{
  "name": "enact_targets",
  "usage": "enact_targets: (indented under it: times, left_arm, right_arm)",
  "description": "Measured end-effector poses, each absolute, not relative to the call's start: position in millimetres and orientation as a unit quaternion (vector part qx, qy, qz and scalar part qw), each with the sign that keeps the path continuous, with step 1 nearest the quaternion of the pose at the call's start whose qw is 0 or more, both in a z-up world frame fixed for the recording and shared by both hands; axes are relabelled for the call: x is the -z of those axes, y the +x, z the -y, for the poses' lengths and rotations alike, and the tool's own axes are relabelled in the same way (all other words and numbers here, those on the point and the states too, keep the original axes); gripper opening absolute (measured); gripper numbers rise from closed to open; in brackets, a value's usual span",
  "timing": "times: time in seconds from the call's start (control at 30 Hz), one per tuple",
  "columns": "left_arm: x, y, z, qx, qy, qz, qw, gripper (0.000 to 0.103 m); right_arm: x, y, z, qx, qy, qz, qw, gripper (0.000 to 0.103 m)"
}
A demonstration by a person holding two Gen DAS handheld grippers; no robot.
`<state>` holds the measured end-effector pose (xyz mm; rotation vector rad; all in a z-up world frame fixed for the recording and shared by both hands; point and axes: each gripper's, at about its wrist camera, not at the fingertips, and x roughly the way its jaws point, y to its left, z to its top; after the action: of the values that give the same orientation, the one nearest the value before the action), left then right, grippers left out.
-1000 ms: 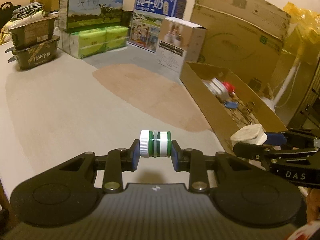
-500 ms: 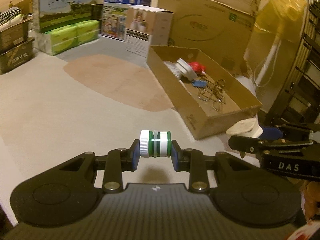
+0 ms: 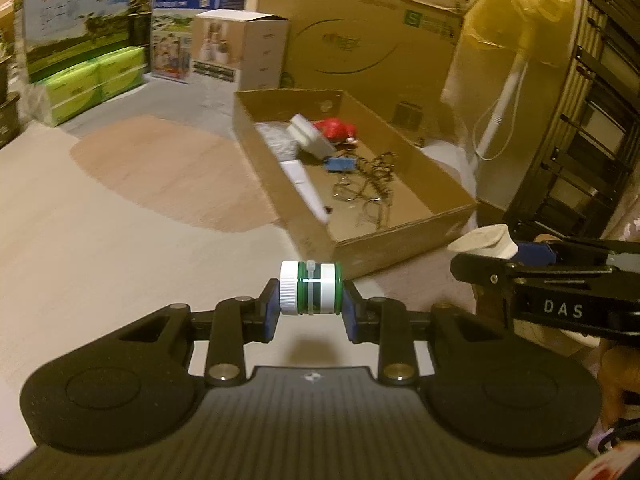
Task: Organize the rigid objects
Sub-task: 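Carry the tape roll and plug adapter over the cardboard box with both grippers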
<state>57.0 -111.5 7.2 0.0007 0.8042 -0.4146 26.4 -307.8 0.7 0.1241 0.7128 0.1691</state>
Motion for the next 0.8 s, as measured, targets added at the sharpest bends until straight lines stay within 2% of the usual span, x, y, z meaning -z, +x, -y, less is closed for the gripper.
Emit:
enact_targets:
  times: [0.8]
  left_arm:
    - [-11, 83, 162, 0.23, 0.007, -0.392, 0.891, 0.028]
  right_arm:
    - [-7, 43, 354, -0.049, 0.065, -0.342, 0.936, 0.051]
